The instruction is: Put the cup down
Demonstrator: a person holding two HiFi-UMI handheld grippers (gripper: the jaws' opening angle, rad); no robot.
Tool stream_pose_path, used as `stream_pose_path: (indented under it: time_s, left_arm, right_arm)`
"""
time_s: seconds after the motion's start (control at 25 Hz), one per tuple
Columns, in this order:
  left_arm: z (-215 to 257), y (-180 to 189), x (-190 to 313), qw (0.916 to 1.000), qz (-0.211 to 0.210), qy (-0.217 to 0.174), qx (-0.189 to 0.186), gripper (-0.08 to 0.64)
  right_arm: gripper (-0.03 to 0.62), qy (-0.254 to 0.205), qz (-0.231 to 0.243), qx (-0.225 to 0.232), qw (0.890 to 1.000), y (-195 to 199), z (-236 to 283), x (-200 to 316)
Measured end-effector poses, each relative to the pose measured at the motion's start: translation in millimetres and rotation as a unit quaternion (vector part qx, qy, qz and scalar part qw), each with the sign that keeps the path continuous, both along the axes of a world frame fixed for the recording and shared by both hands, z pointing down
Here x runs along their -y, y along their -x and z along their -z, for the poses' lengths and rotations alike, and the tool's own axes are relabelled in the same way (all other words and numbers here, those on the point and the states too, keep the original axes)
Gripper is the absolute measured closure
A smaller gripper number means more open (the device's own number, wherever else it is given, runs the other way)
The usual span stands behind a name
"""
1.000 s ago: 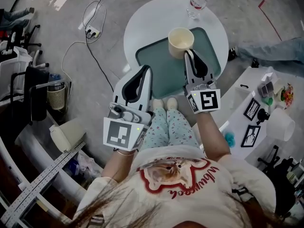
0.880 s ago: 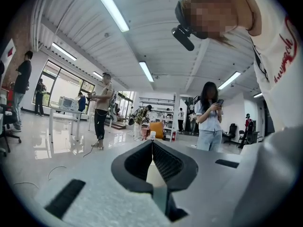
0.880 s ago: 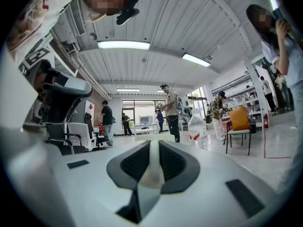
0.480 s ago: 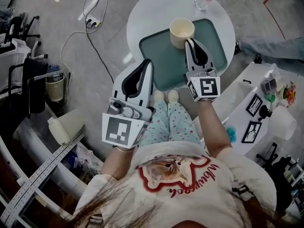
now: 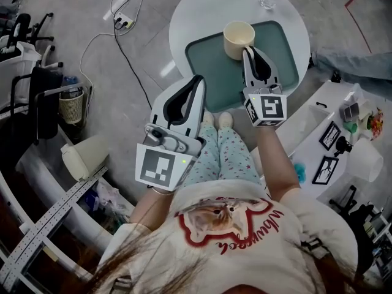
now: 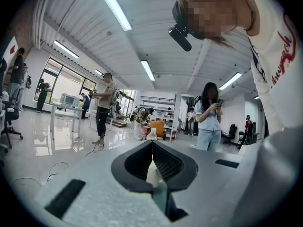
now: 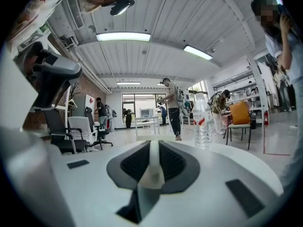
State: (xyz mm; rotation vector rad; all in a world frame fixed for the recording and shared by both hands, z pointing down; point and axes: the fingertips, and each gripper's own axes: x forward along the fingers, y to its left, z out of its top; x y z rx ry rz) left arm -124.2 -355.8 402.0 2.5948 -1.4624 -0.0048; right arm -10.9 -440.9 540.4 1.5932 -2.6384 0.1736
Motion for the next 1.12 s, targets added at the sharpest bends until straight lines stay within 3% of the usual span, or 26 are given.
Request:
stream_pose_path:
  time_s: [0.32,0.52,0.96,1.12]
  left_arm:
    - [4,-5,-1,0.9999,-0.006,-0.008,-0.004,0.545]
    - [0,-5,-4,0.9999,-0.004,0.011,-0.005,0.545]
    - [1,-4,-4,0.9999,-0.011,-0.003,-0.003,0.545]
    - [-2,-9,-4,0.9998,-0.013,0.012,-0.007,0.545]
  right_arm:
    - [0.529,0.005,-0.004,-0.006,1.0,-3,-9,1]
    - [0.529,0.006,-0.002,-0.007,1.0,-1,-12,0]
    - [0.529,0.023,-0.009,-0.015,1.0,-2,-20,-12]
    - [0.529,0.028,-0.012,-0.019,0.999,-5,-23,-15]
